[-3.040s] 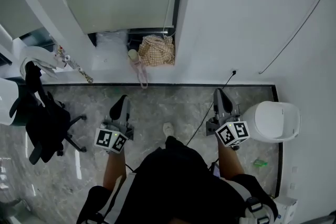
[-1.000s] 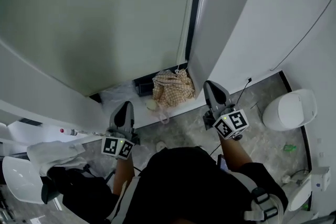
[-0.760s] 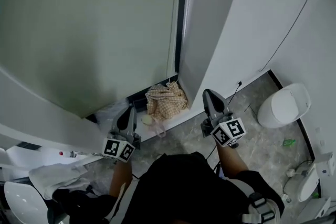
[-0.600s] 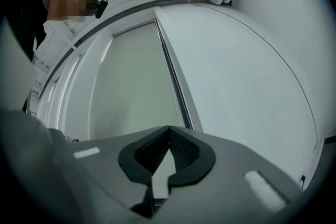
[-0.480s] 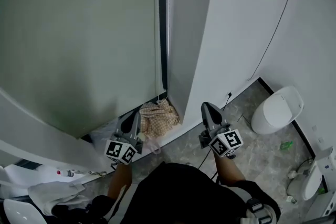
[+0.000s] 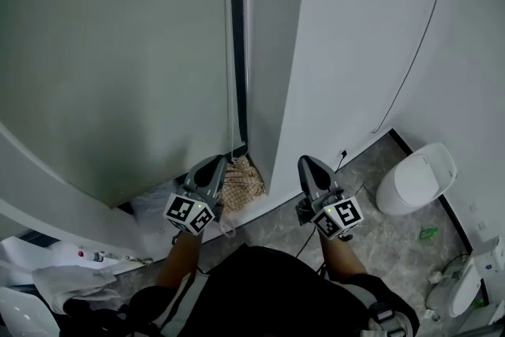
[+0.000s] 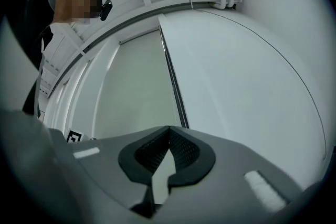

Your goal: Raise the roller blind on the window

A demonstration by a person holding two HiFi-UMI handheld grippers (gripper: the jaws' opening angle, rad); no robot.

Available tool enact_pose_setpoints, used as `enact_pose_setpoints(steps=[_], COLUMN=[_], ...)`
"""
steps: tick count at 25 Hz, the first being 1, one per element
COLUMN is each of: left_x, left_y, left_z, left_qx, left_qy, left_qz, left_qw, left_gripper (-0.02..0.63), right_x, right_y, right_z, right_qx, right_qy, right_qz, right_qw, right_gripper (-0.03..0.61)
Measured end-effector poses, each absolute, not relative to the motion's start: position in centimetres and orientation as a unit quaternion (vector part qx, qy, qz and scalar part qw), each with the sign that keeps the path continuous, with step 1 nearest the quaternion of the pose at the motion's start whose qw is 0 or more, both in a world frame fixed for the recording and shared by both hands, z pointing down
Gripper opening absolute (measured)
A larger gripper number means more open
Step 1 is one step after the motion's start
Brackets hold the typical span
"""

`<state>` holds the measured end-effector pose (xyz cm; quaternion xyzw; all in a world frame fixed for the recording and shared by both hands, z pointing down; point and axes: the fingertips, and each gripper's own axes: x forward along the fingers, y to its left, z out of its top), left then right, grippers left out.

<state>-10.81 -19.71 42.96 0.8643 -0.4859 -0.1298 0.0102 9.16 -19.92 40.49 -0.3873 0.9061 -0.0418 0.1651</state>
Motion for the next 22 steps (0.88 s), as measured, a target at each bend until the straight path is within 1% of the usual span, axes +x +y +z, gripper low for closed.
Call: enact_pose_setpoints(steps=[7, 9, 12, 14, 19, 22], left_x=[-9.4, -9.5, -9.3, -9.4, -9.8, -9.4], left_y=[-26.3, -28.4, -31.7, -33.7, -37.8, -40.1], left_z=[41.3, 40.6, 39.4, 38.7, 38.1, 37.7], left_qx=[0.855, 0.853, 0.854, 0.855, 0.86, 0.867], left_qy=[-0.501, -0.505, -0.502, -0.501, -0.496, -0.487], left_qz=[-0.128, -0.131, -0.13, -0.129, -0.116, -0.102], left_qw=[0.026, 0.03, 0.03, 0.027, 0.017, 0.01], left_gripper=[0.002, 0.049, 0.074, 0.086, 0.088, 0.129], right_x=[10.5, 10.5, 10.8, 11.2, 11.2, 10.9], right_y=[-20.3, -20.4, -20.5, -20.6, -20.4, -20.5], right_z=[41.7, 42.1, 42.5, 42.5, 42.4, 41.7], right_qx=[-0.368, -0.365, -0.372, -0.382, -0.407, -0.421], right_qy=[0.916, 0.919, 0.917, 0.911, 0.898, 0.889], right_qz=[-0.046, -0.044, -0.046, -0.057, -0.063, -0.067], right_qw=[0.15, 0.143, 0.137, 0.144, 0.153, 0.168], right_gripper=[-0.002, -0.002, -0.002, -0.002, -0.002, -0.002])
